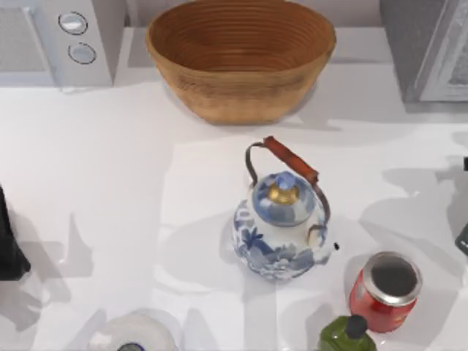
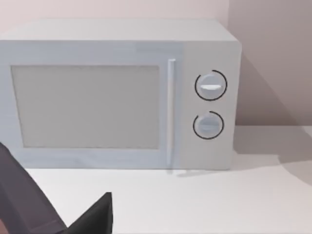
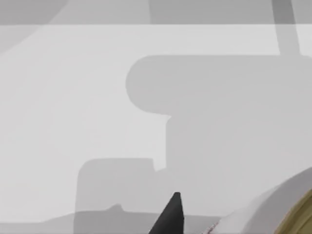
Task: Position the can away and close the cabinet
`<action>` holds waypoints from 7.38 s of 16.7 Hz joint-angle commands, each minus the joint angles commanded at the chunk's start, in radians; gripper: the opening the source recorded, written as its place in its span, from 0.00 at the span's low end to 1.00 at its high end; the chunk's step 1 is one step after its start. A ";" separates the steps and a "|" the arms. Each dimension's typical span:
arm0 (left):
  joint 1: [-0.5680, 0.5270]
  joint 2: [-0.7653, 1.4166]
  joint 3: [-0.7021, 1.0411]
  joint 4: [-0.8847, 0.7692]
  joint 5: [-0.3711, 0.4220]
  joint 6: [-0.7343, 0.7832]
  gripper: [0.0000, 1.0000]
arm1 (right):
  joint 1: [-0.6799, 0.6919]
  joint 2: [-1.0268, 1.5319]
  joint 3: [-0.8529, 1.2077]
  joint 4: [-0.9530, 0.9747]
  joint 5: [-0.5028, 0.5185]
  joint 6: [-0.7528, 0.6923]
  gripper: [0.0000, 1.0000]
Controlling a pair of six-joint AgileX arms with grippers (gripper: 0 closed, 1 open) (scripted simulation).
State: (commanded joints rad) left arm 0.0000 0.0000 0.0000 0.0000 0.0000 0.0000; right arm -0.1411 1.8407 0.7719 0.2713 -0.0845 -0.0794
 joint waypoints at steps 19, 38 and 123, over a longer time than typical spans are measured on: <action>0.000 0.000 0.000 0.000 0.000 0.000 1.00 | -0.005 -0.299 0.349 -0.647 -0.005 -0.005 0.00; 0.000 0.000 0.000 0.000 0.000 0.000 1.00 | 0.092 -1.415 -0.412 -0.403 0.060 0.039 0.00; 0.000 0.000 0.000 0.000 0.000 0.000 1.00 | 0.238 0.243 1.979 -0.949 0.210 0.097 1.00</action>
State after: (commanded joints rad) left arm 0.0000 0.0000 0.0000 0.0000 0.0000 0.0000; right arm 0.0966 2.0839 2.7512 -0.6777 0.1251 0.0175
